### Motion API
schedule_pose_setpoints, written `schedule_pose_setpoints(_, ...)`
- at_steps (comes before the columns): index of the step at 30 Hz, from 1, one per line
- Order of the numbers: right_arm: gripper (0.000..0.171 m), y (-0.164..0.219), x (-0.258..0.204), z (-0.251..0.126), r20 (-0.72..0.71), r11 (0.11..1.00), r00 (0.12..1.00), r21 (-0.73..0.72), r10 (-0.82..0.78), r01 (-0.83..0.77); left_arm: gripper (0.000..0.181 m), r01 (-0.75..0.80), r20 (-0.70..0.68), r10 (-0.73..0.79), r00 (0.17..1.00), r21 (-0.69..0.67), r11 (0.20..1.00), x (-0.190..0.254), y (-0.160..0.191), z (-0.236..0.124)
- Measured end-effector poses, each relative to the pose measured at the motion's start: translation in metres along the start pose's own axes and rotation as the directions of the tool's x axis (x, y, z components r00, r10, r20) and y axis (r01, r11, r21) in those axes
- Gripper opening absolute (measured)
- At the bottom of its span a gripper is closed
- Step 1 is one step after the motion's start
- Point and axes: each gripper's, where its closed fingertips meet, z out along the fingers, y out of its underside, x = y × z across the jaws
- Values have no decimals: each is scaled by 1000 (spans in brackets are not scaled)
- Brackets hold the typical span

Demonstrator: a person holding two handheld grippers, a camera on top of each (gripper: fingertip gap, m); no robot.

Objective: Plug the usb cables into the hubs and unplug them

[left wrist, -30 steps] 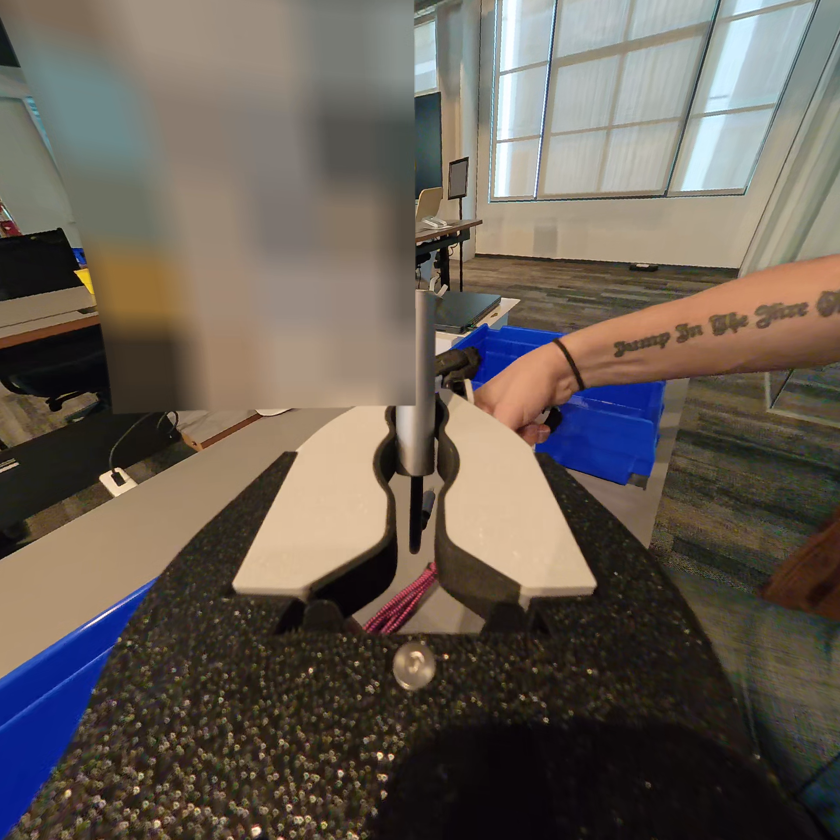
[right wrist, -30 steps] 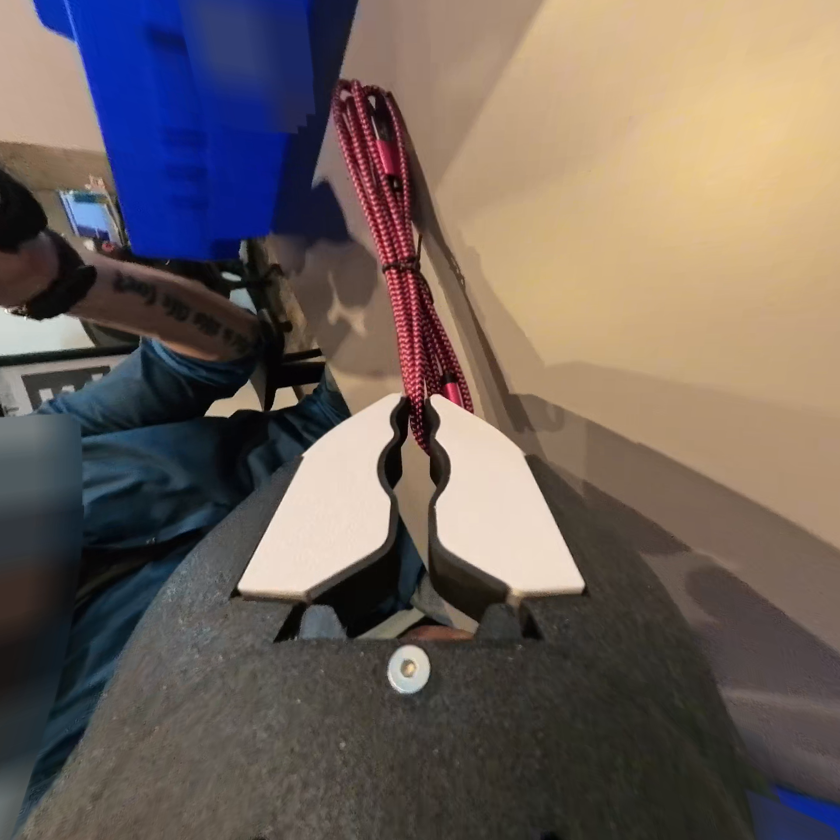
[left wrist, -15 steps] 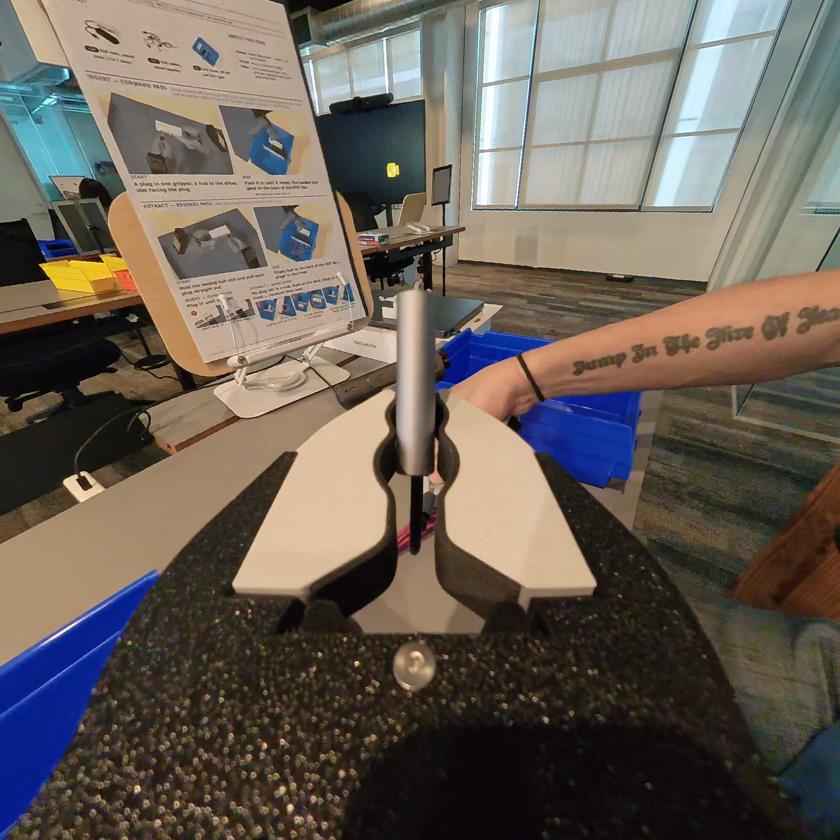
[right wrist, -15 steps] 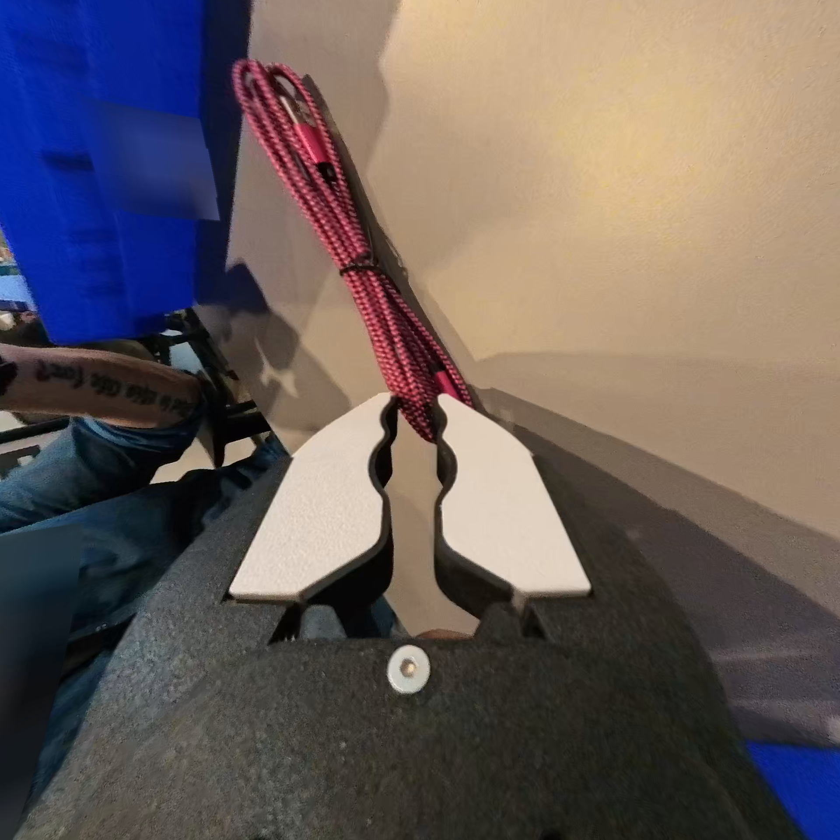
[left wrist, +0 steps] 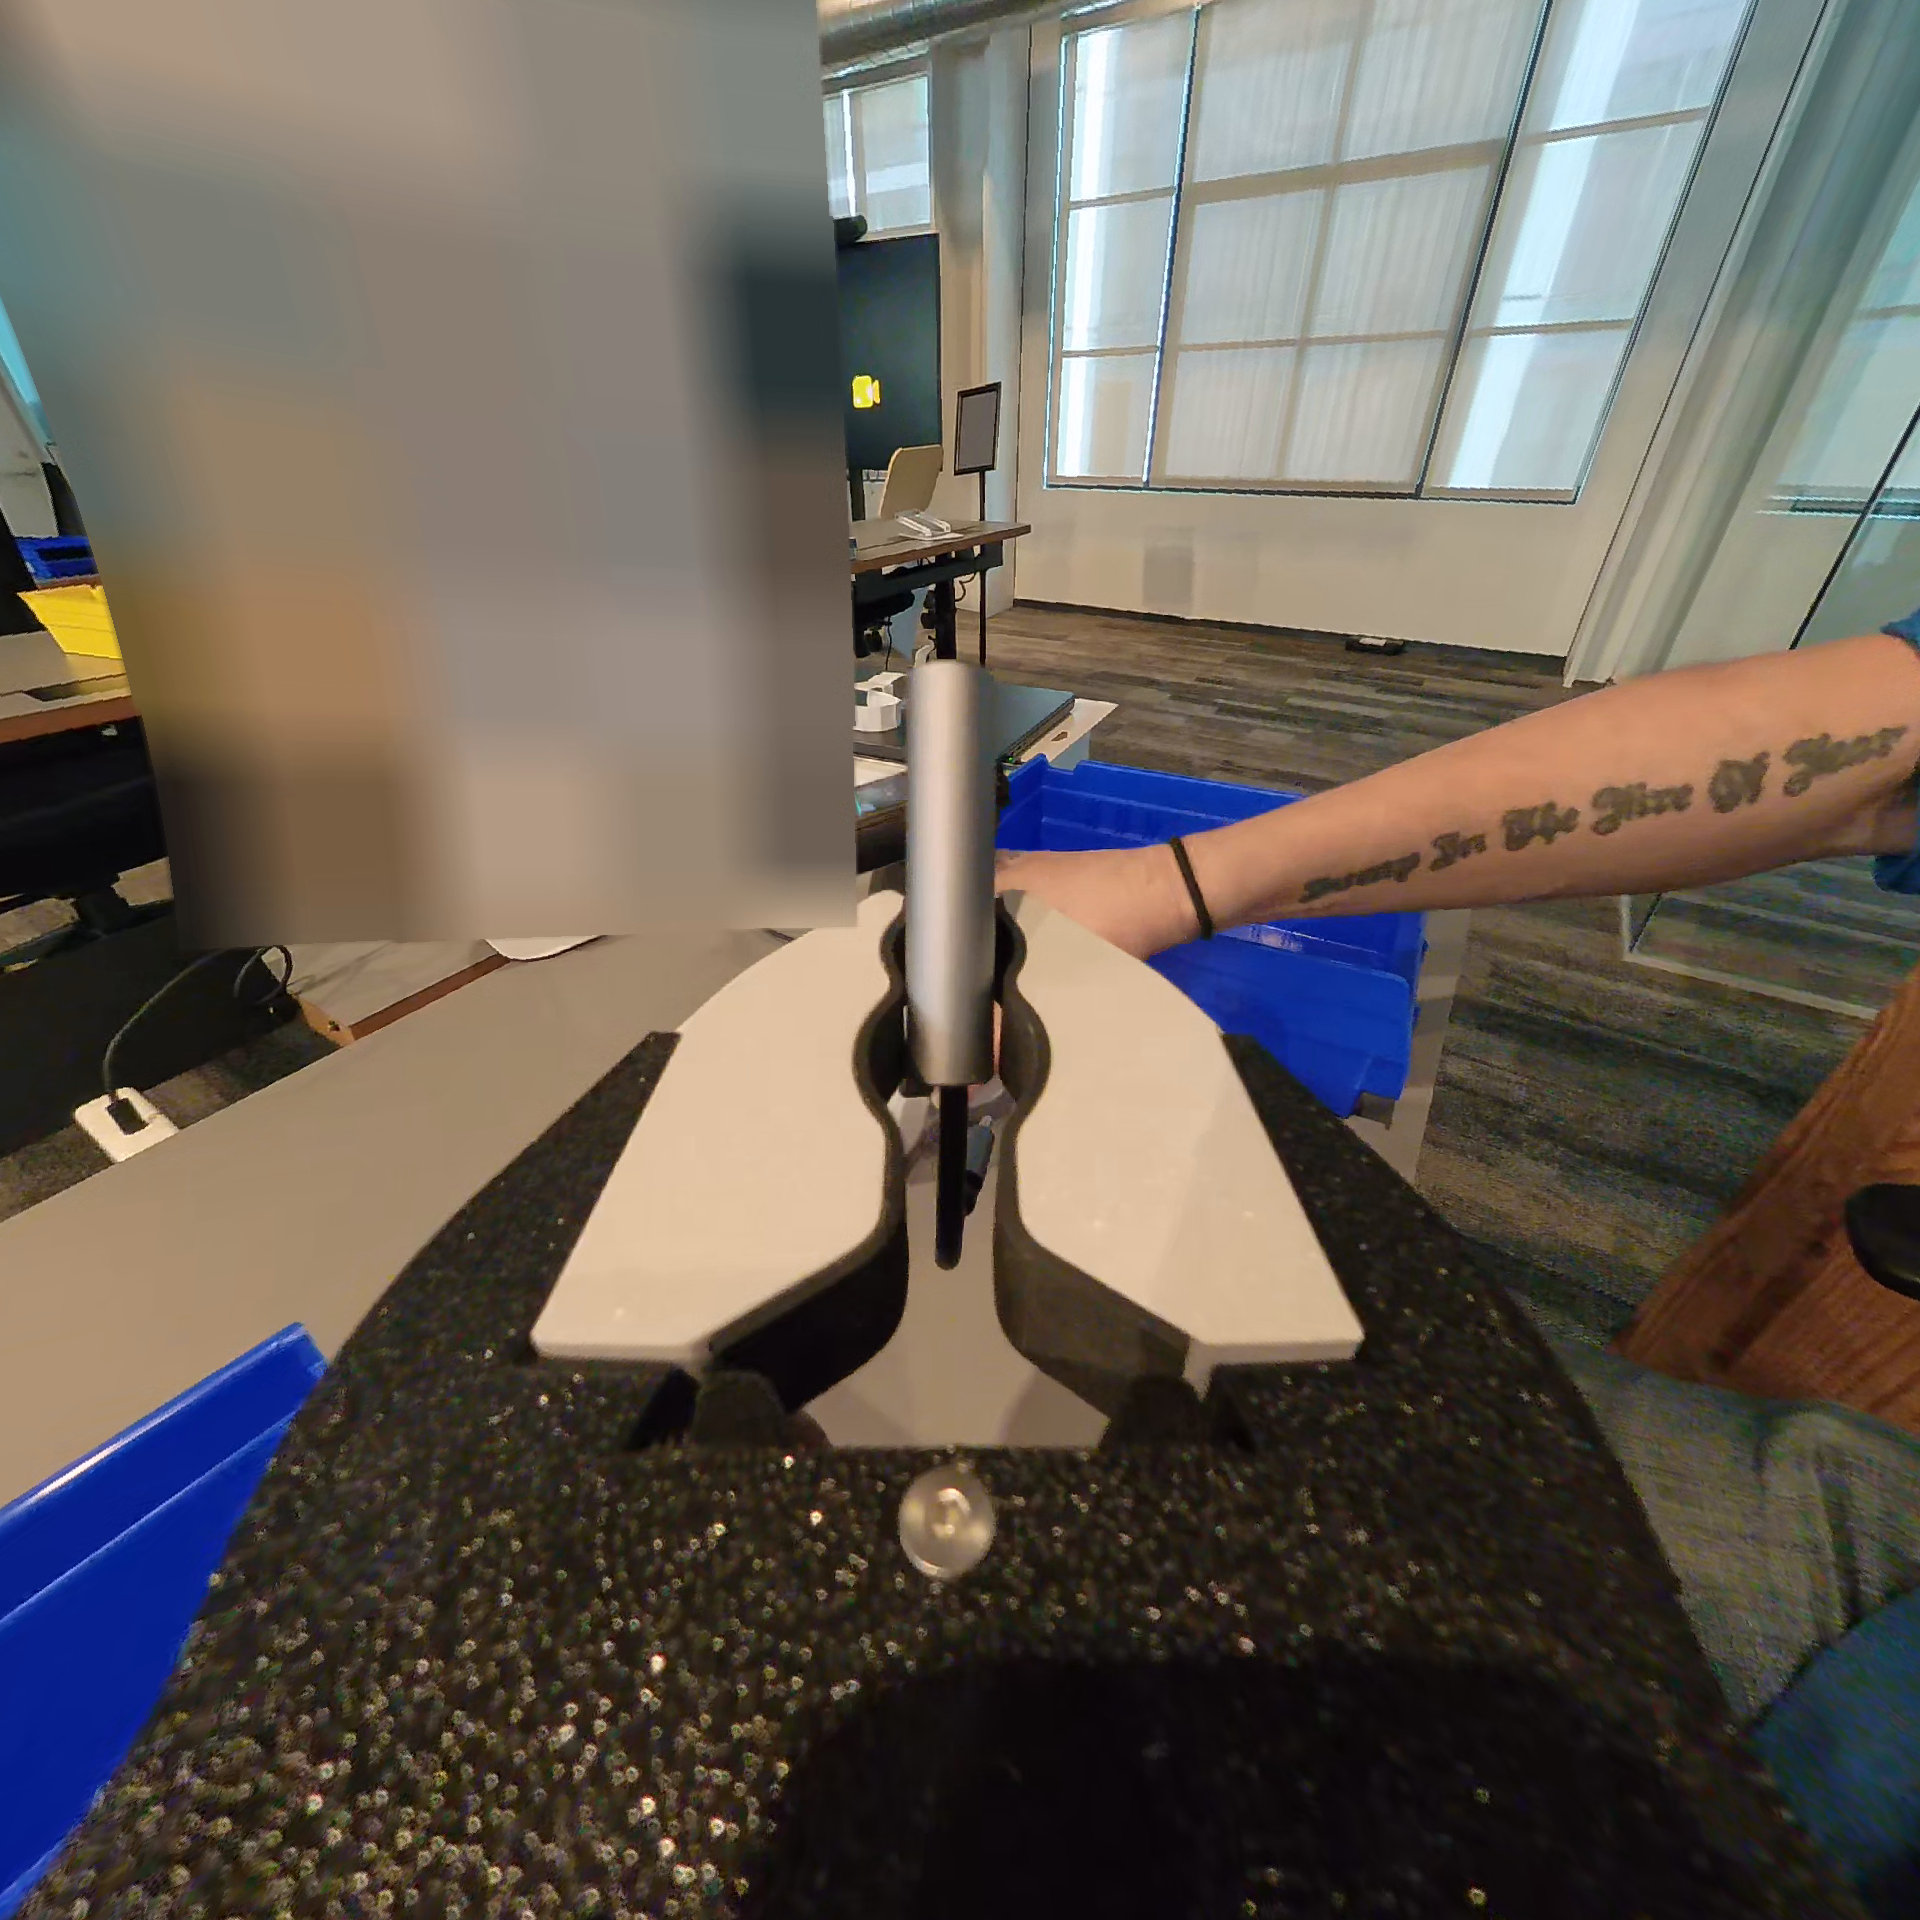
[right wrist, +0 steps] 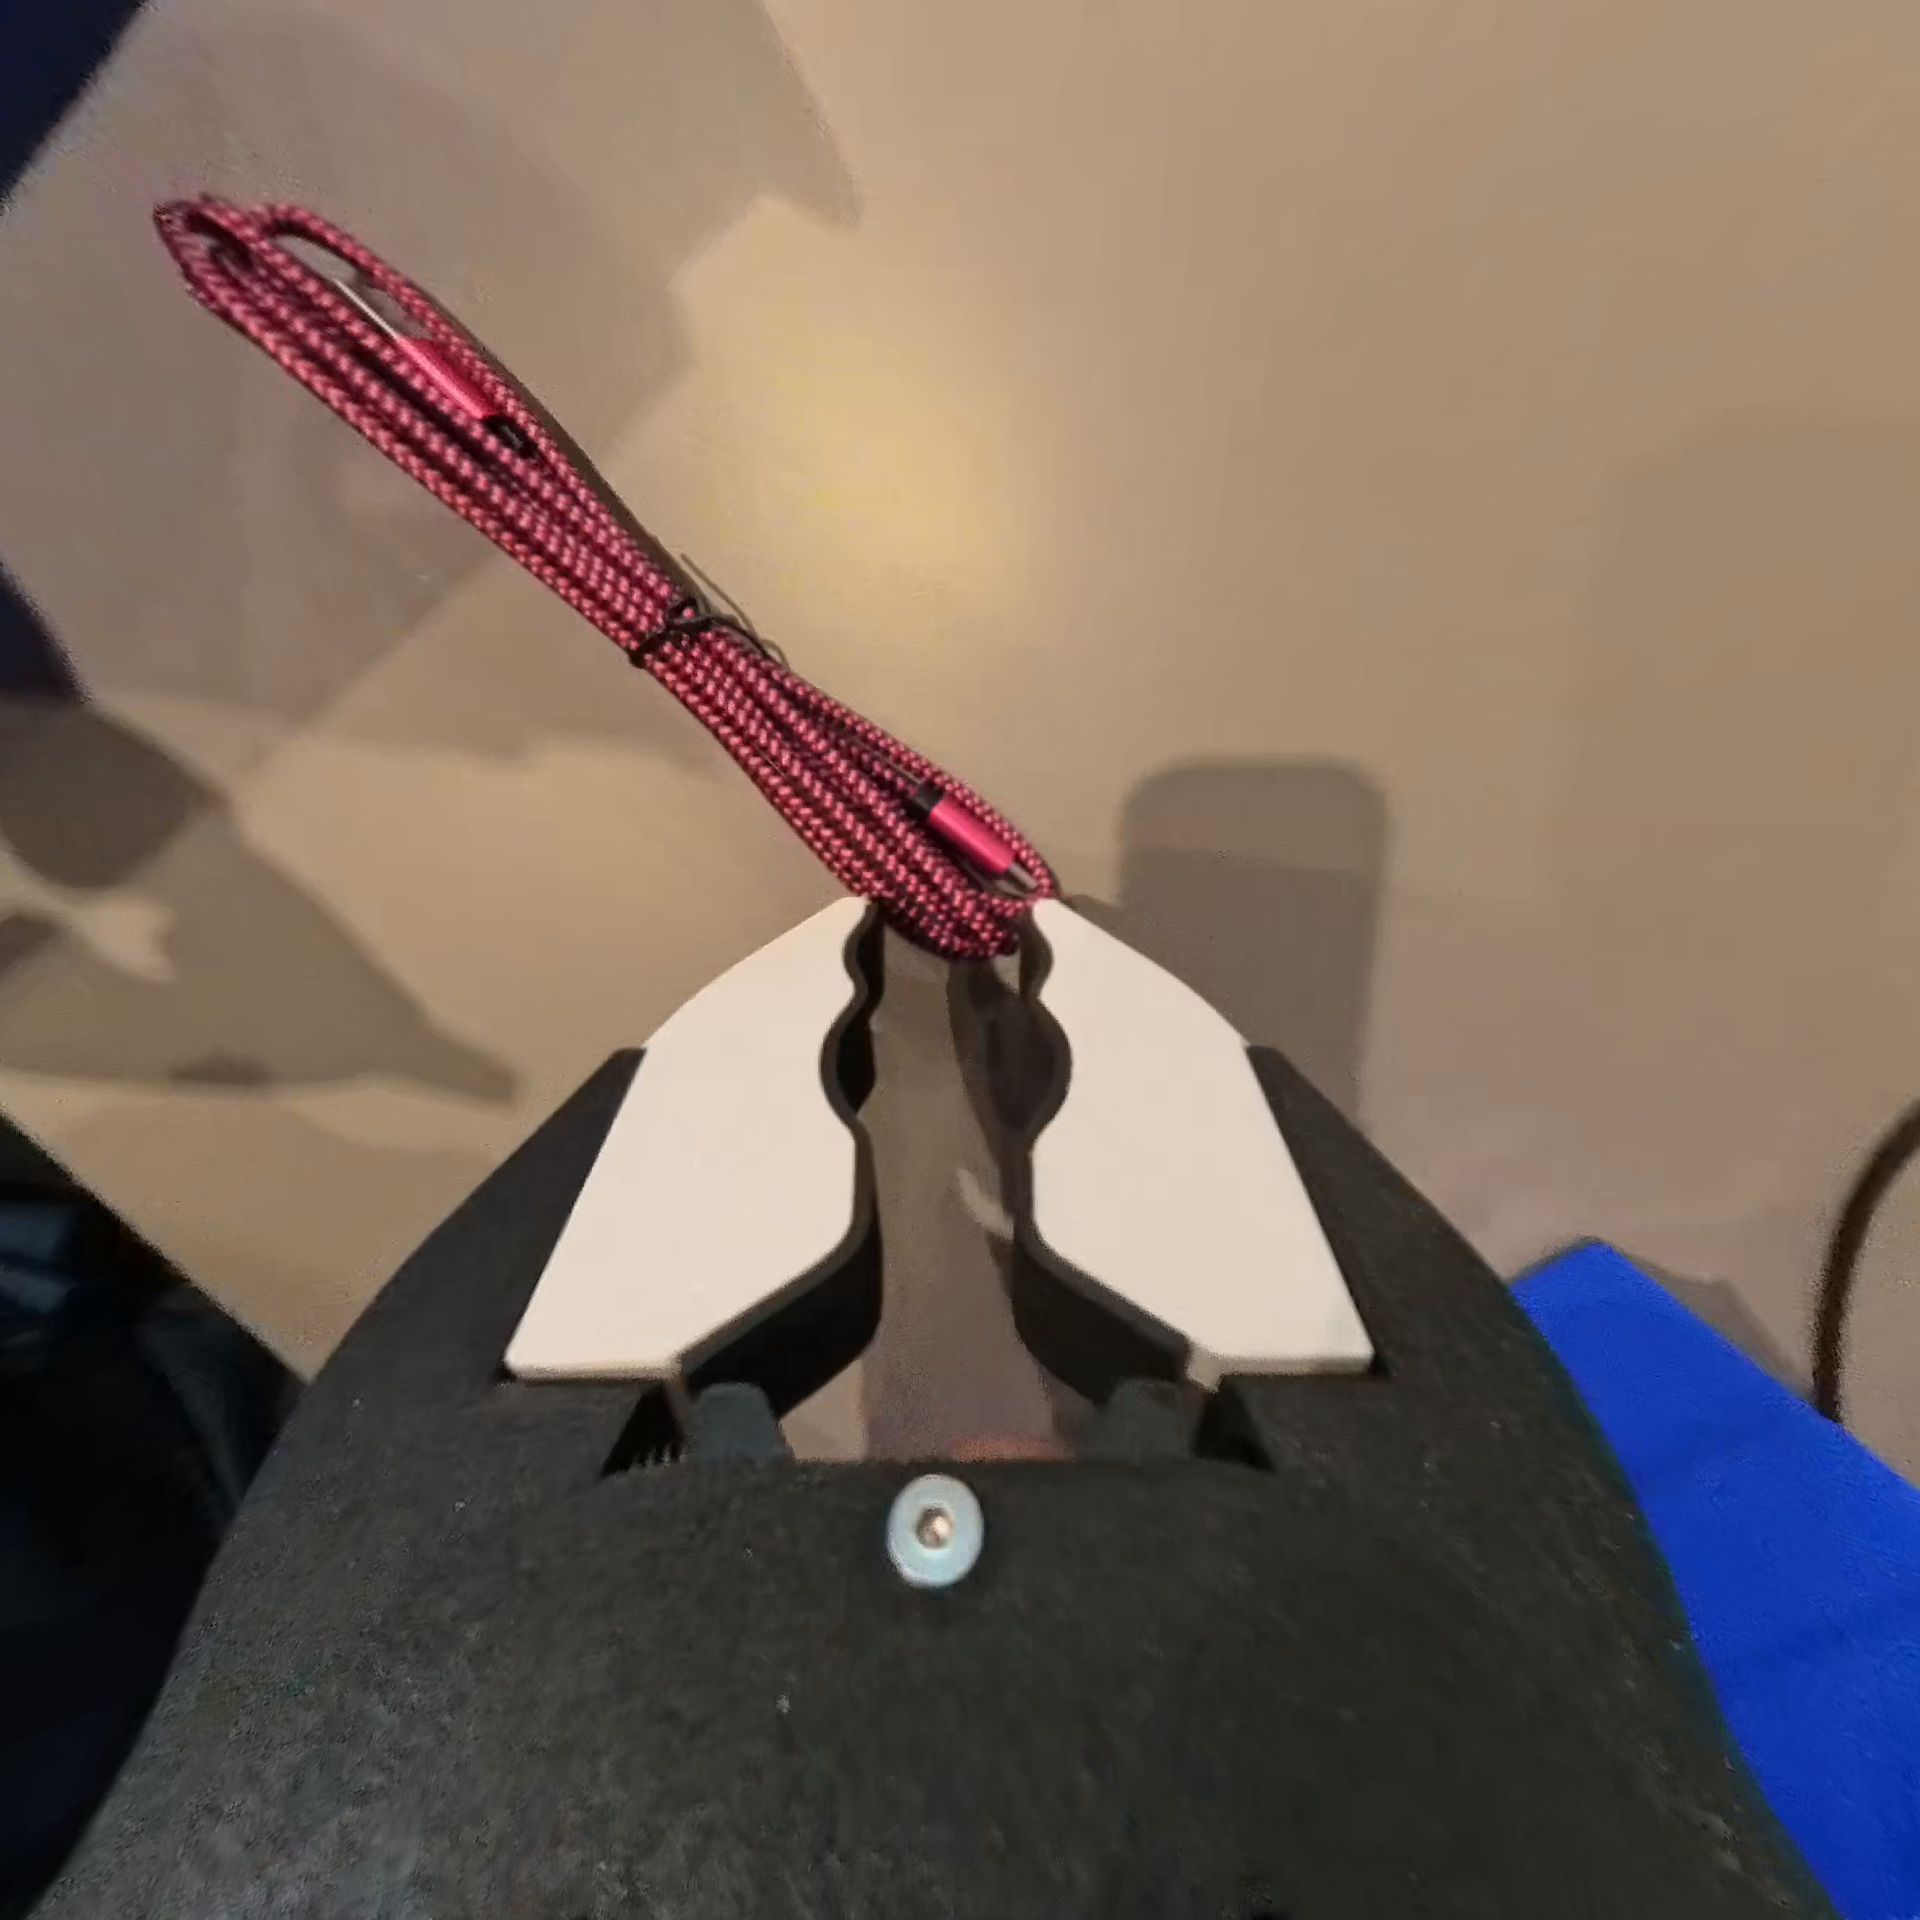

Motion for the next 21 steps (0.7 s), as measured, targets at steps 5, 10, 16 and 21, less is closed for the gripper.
schedule_pose_setpoints(5, 22, -7, -5, -1, -10, 998, 998, 19, -63, 63, 12, -3, -4, 3, 1000, -2, 1000, 2, 0, 0)
schedule_pose_setpoints(10, 22, -23, -8, -10, -81, 969, 972, 92, -221, 228, 12, 3, -5, -3, 1000, 3, 1000, 0, 0, 0)
schedule_pose_setpoints(16, 23, -31, -50, -7, -250, 669, 665, 83, -704, 739, 12, 5, -3, -5, 1000, 11, 1000, -1, -2, -2)
schedule_pose_setpoints(21, 34, -29, -66, 16, -262, 608, 593, 28, -761, 793, 12, 13, -2, -12, 1000, 19, 1000, -3, -4, -4)
